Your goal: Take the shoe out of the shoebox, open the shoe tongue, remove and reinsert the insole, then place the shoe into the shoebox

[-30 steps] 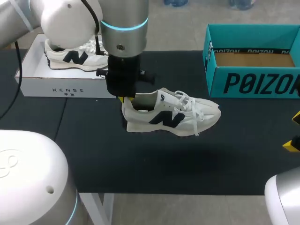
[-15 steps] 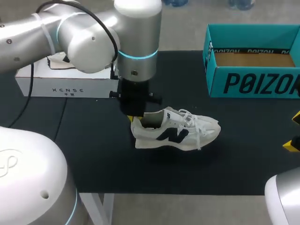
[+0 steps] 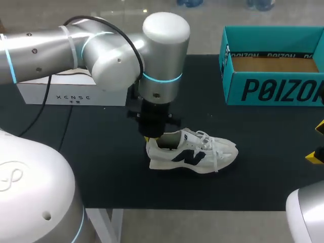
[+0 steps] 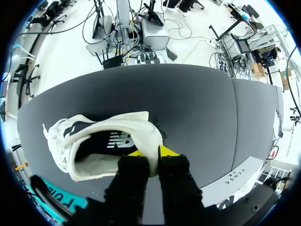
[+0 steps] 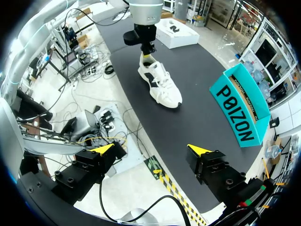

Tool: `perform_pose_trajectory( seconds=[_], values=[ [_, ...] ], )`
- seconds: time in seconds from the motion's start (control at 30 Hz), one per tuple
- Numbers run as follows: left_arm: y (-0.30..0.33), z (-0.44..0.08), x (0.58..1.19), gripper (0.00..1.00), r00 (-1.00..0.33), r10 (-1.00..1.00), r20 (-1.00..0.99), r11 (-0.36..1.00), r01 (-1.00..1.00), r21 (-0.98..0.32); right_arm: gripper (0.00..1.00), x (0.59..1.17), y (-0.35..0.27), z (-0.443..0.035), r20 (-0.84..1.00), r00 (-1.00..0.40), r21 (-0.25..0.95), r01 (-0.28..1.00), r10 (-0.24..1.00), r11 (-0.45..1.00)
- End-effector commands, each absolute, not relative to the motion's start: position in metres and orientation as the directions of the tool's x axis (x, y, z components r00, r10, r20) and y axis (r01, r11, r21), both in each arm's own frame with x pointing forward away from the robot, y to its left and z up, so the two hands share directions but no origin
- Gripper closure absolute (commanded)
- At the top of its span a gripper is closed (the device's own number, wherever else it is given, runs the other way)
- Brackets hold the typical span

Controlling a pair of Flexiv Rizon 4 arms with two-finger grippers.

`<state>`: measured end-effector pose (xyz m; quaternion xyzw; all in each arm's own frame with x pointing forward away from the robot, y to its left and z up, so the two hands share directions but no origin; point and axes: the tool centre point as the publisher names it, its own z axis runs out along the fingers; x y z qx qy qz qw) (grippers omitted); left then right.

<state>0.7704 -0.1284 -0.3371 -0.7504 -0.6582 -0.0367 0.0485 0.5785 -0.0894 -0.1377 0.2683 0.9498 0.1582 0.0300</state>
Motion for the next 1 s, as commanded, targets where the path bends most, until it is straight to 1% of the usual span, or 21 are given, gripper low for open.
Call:
perform_pose_trajectory(
  seconds=[0.03,0.67,0.7,0.73,0.77,0.9,1.0],
  values=[
    [-0.130,-0.339,0.770,1.00,0.140,0.983,0.119,-0.140,0.990,-0.009,0.00,0.582,-0.088,-0.135,0.033,-0.855,0.309,0.502,0.518,0.808],
    [-0.124,-0.352,0.775,1.00,0.131,0.983,0.127,-0.132,0.991,0.000,0.00,0.582,-0.088,-0.135,0.033,-0.855,0.309,0.502,0.518,0.808],
    [-0.125,-0.351,0.775,0.69,0.130,0.983,0.128,-0.131,0.991,0.002,0.00,0.582,-0.088,-0.135,0.033,-0.855,0.309,0.502,0.518,0.808],
    [-0.125,-0.350,0.775,0.10,0.131,0.983,0.128,-0.132,0.991,0.003,0.00,0.582,-0.088,-0.135,0.033,-0.855,0.309,0.502,0.518,0.808],
    [-0.125,-0.348,0.775,0.00,0.129,0.982,0.136,-0.132,0.991,0.015,0.00,0.582,-0.088,-0.135,0.033,-0.855,0.309,0.502,0.518,0.808],
    [-0.122,-0.334,0.774,0.00,0.116,0.987,0.115,-0.120,0.992,0.031,0.00,0.582,-0.088,-0.135,0.033,-0.855,0.309,0.502,0.518,0.808],
    [-0.117,-0.311,0.770,0.00,0.071,0.994,0.080,-0.072,0.997,0.019,0.00,0.582,-0.088,-0.135,0.033,-0.855,0.309,0.502,0.518,0.808]
  ],
)
